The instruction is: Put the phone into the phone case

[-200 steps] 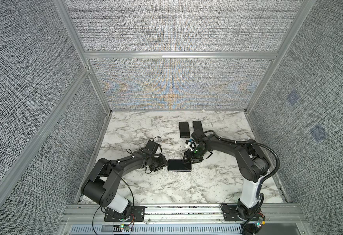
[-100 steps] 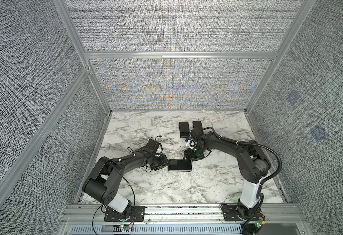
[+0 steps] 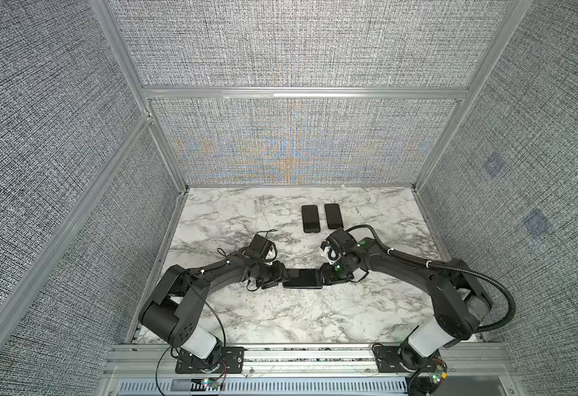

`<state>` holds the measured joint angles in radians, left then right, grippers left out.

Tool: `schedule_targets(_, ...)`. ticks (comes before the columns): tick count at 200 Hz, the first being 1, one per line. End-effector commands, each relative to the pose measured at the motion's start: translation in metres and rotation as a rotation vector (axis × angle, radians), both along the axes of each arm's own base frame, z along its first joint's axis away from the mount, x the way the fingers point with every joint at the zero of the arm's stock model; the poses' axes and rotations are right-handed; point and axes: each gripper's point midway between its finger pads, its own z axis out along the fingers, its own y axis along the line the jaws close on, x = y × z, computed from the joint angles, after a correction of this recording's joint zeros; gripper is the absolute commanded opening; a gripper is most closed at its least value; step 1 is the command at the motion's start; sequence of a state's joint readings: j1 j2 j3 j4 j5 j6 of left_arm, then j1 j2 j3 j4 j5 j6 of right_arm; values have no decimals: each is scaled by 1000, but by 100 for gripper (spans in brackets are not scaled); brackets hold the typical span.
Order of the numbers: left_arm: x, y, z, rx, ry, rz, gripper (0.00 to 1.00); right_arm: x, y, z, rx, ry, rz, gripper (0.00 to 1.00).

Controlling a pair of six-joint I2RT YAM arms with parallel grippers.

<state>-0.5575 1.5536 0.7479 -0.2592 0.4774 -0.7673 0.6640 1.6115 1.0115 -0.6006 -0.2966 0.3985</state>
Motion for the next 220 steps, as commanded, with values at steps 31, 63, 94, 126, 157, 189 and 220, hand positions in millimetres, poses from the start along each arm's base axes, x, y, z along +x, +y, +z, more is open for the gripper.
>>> schedule_targets(31,1,-3,1,-7,0,-15,62,6,6,-8,8,-4,-20,38)
schedule_targets(63,2,-6,-3,-16,12,-12,62,7,8,-14,7,6,-15,30)
schedule_targets(94,2,-8,-9,-21,30,-14,61,5,8,-19,4,18,-17,27)
schedule_targets(126,2,-10,-10,-24,34,-16,60,-5,-1,-29,-21,43,-23,26)
schedule_targets(157,1,-9,-10,-23,33,-14,60,-4,-1,-31,-21,44,-24,25)
schedule_targets(189,1,-7,-9,-18,29,-13,60,-2,4,-30,-6,42,-19,22)
schedule_targets(220,1,-7,-7,-15,27,-13,59,0,4,-23,3,23,-22,22)
